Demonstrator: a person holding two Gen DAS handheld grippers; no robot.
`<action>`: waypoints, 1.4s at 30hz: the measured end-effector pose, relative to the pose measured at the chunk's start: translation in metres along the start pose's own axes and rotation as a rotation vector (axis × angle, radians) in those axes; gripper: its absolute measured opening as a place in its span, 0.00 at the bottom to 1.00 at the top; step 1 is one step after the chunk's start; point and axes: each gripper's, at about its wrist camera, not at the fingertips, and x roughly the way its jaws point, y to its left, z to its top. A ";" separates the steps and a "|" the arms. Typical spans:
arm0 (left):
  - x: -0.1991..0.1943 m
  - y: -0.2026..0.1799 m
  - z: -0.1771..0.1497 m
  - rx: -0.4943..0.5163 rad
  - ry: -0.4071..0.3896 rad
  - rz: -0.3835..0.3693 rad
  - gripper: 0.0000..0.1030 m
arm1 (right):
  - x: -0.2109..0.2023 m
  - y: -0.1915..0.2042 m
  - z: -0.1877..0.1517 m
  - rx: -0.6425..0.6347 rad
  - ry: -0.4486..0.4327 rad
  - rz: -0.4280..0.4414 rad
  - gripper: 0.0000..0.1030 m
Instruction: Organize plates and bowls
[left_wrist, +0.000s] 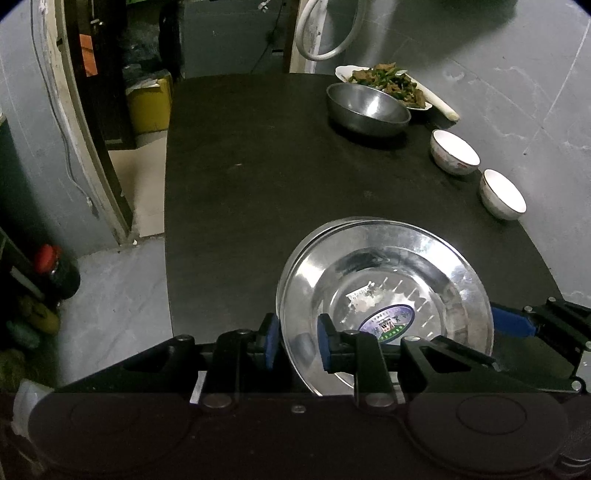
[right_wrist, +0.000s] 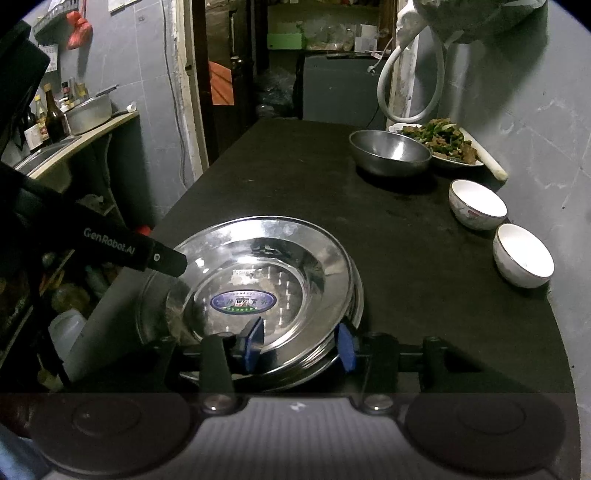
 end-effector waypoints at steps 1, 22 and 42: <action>-0.001 0.001 0.001 0.000 -0.002 0.000 0.28 | 0.001 -0.001 0.001 0.002 -0.001 0.001 0.51; 0.008 0.013 0.026 -0.010 -0.020 -0.005 0.90 | 0.001 -0.030 -0.009 0.238 -0.067 -0.072 0.99; 0.101 0.063 0.150 -0.130 -0.090 -0.290 0.99 | 0.024 -0.058 0.015 0.499 -0.027 -0.162 1.00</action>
